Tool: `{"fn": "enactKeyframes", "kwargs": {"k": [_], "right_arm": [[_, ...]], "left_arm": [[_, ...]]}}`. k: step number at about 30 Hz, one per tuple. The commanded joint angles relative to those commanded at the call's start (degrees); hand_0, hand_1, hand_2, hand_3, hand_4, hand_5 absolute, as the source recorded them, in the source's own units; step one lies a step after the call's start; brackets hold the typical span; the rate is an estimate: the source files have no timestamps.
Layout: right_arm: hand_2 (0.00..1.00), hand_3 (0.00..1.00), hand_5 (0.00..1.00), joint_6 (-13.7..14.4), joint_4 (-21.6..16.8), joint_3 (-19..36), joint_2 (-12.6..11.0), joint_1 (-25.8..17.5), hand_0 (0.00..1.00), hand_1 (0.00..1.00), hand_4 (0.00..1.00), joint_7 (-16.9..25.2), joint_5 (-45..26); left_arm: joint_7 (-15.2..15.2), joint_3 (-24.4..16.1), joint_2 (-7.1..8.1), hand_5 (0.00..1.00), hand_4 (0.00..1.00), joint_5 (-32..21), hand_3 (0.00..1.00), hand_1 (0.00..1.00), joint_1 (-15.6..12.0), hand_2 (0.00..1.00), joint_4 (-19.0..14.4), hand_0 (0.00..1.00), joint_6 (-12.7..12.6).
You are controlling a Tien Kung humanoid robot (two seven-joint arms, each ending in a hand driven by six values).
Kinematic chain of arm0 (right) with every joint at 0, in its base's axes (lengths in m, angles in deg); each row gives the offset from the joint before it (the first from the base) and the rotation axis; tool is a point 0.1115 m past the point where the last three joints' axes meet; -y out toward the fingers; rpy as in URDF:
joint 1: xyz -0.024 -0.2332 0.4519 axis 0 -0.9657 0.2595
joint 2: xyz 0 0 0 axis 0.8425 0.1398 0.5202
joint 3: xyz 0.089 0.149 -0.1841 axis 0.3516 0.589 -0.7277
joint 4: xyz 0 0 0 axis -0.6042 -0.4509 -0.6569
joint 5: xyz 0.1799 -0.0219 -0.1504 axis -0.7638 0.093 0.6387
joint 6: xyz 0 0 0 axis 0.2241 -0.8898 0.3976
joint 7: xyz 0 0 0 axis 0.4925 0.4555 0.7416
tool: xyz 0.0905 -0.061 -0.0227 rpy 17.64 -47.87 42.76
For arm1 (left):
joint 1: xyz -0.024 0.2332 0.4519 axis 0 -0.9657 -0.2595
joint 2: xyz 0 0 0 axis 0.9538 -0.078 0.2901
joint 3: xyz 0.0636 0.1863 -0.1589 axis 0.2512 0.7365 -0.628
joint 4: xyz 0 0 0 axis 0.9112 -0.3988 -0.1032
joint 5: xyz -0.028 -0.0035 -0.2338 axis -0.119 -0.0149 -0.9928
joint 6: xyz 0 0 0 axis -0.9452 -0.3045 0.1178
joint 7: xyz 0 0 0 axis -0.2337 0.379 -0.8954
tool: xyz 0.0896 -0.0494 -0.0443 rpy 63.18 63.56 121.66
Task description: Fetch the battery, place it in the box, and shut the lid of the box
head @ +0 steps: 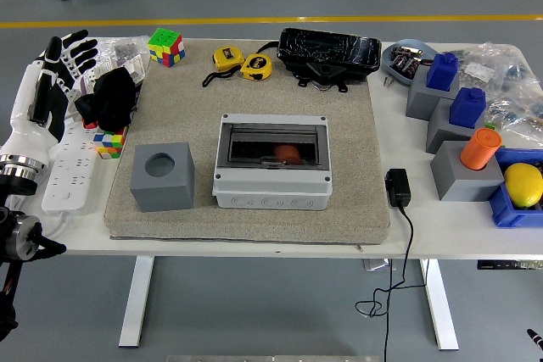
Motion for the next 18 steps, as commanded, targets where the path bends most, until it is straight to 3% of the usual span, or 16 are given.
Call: {"fn": "enactKeyframes", "kwargs": {"k": [18], "right_arm": [[0.737,0.793,0.941,0.0,0.0,-0.1,-0.2,0.0,0.794,0.737,0.998,0.0,-0.1]], "left_arm": [[0.1,0.3,0.15,0.953,0.998,-0.1,0.796,0.819,0.0,0.789,0.0,0.823,0.0]]}}
